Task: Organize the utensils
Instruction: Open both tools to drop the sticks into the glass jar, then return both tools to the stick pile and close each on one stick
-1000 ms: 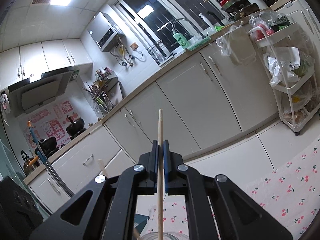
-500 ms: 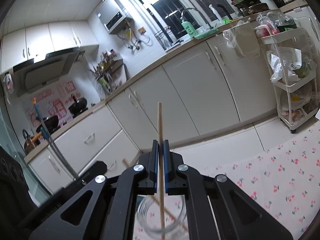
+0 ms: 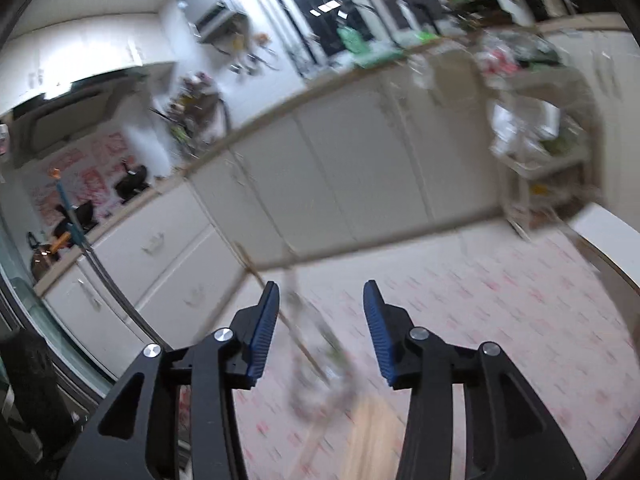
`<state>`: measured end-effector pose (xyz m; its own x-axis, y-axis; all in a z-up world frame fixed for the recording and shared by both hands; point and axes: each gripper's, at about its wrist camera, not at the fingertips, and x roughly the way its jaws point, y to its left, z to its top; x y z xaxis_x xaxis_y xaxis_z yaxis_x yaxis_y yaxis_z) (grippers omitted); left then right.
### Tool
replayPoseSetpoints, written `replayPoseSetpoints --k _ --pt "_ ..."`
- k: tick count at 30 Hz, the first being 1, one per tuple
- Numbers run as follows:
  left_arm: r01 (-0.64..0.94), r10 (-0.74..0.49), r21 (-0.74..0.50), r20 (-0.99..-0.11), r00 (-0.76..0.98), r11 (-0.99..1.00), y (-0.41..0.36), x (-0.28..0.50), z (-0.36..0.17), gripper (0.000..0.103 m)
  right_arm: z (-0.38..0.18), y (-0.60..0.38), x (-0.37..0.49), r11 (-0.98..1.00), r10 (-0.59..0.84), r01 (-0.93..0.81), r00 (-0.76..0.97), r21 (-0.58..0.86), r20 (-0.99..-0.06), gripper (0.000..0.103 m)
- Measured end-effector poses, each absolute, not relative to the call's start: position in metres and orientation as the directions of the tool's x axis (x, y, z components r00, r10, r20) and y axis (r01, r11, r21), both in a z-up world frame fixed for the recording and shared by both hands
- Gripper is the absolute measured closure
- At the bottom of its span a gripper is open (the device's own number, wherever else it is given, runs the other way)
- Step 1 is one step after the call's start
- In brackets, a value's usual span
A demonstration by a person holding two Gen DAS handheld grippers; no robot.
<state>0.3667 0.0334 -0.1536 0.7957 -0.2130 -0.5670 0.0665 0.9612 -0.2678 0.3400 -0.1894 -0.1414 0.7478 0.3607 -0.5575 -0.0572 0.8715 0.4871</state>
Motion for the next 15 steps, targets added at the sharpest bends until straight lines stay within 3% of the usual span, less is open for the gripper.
replayPoseSetpoints --k 2,6,15 --pt "0.074 -0.217 -0.249 -0.615 0.758 0.966 0.027 0.364 -0.167 0.068 -0.162 -0.195 0.323 0.884 0.353 -0.027 0.692 0.466 -0.630 0.060" --pt "0.094 -0.221 -0.216 -0.696 0.683 0.972 0.007 0.373 -0.190 0.068 -0.203 -0.193 0.302 0.903 0.350 -0.001 0.580 0.430 -0.735 0.070" --pt "0.116 -0.185 -0.144 -0.767 0.615 0.983 -0.025 0.403 -0.220 0.068 -0.225 -0.157 0.310 0.933 0.330 -0.051 0.515 0.355 -0.791 0.074"
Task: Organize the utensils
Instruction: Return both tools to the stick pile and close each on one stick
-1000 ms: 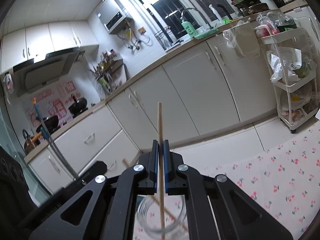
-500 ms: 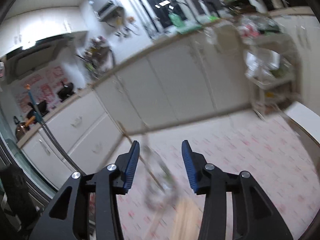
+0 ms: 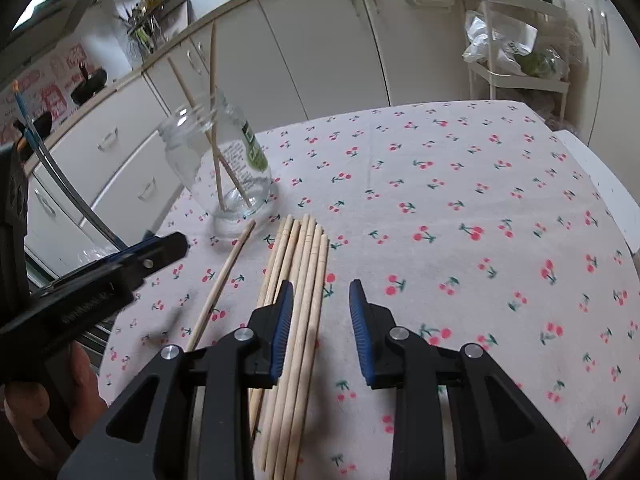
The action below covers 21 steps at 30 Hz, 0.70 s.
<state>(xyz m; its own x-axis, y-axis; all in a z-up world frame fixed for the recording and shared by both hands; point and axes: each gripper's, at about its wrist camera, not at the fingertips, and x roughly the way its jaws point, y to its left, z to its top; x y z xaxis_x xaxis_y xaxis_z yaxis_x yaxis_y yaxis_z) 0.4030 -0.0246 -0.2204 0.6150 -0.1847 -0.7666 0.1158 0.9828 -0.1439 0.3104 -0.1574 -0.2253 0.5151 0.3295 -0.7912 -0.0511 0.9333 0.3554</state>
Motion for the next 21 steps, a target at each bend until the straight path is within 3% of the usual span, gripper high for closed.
replayPoseSetpoints --k 8,21 --pt "0.123 -0.160 -0.108 -0.798 0.581 0.987 -0.032 0.419 -0.236 0.068 -0.238 -0.147 0.315 0.969 0.242 -0.086 0.481 0.229 -0.843 0.074" --pt "0.133 -0.138 -0.078 -0.828 0.543 0.988 -0.049 0.432 -0.250 0.069 -0.240 -0.153 0.331 0.975 0.221 -0.122 0.466 0.186 -0.857 0.080"
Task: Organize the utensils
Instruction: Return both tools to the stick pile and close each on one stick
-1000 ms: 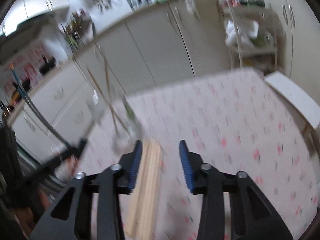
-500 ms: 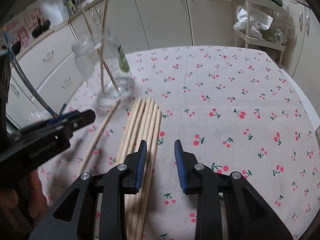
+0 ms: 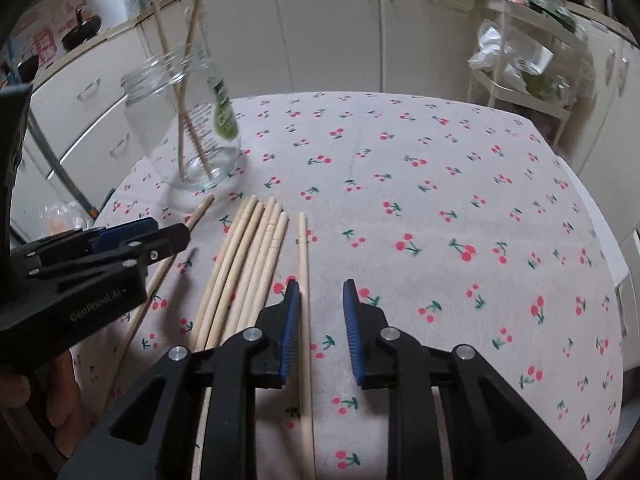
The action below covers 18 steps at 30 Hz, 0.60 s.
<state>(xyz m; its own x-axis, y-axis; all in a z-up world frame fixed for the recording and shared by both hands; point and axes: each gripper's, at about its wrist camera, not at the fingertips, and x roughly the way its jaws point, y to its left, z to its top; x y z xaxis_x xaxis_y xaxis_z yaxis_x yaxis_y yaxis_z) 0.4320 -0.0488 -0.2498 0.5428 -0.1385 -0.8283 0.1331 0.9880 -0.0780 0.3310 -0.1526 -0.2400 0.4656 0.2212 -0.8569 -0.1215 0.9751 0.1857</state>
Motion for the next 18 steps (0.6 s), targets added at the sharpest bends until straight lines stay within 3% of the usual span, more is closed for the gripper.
replayPoseSetpoints --k 4,5,8,11,18 --pt "0.129 -0.126 -0.067 -0.835 0.535 0.989 -0.051 0.436 -0.252 0.069 -0.241 -0.148 0.337 0.977 0.208 -0.144 0.472 0.158 -0.857 0.081" --pt "0.131 -0.121 -0.059 -0.836 0.535 0.990 -0.052 0.437 -0.252 0.070 -0.241 -0.147 0.337 0.978 0.198 -0.152 0.475 0.142 -0.857 0.085" --pt "0.128 -0.101 -0.038 -0.838 0.536 0.991 -0.054 0.440 -0.253 0.083 -0.242 -0.151 0.339 0.978 0.199 -0.148 0.465 0.146 -0.862 0.097" --pt "0.119 -0.109 -0.053 -0.843 0.527 0.991 -0.049 0.439 -0.253 0.097 -0.242 -0.165 0.338 0.975 0.223 -0.106 0.444 0.197 -0.868 0.097" --pt "0.120 -0.151 -0.105 -0.855 0.496 0.987 -0.039 0.438 -0.251 0.097 -0.241 -0.168 0.344 0.970 0.245 -0.109 0.416 0.219 -0.876 0.097"
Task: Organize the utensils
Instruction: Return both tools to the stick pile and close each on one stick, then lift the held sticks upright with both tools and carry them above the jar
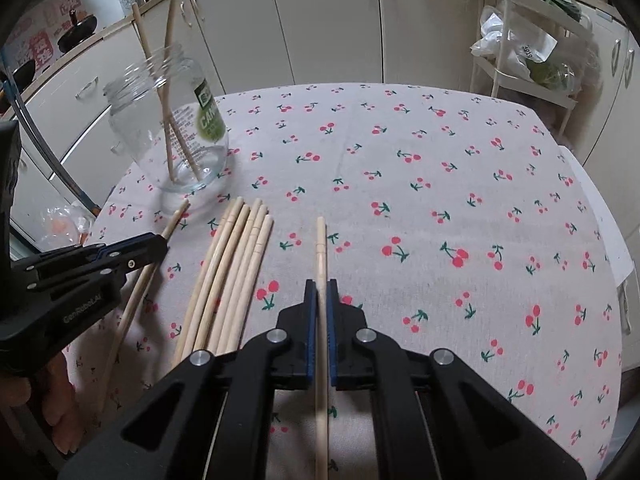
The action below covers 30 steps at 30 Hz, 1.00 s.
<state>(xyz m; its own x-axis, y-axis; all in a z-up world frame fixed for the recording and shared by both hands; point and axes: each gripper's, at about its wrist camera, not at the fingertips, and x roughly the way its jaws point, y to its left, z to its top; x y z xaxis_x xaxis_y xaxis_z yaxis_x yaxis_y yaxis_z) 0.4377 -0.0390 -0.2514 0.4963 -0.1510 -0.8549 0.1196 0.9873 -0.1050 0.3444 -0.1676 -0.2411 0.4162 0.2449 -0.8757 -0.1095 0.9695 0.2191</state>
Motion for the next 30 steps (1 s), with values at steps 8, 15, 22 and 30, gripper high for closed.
replayPoseSetpoints --k 8,15,22,30 --pt "0.128 -0.109 -0.051 -0.858 0.501 0.990 -0.045 0.449 -0.253 0.097 -0.243 -0.156 0.353 0.974 0.214 -0.158 0.413 0.161 -0.885 0.097" --pt "0.137 -0.189 -0.139 -0.851 0.490 0.981 -0.035 0.445 -0.246 0.098 -0.243 -0.184 0.350 0.911 0.395 -0.054 0.395 0.408 -0.829 0.097" --pt "0.147 -0.278 -0.238 -0.760 0.587 0.960 -0.017 0.417 -0.207 0.098 -0.210 -0.202 0.329 0.807 0.505 -0.016 0.537 0.591 -0.676 0.097" --pt "0.175 -0.289 -0.247 -0.579 0.762 0.953 -0.009 0.384 -0.138 0.098 -0.158 -0.205 0.314 0.781 0.481 -0.046 0.681 0.623 -0.552 0.097"
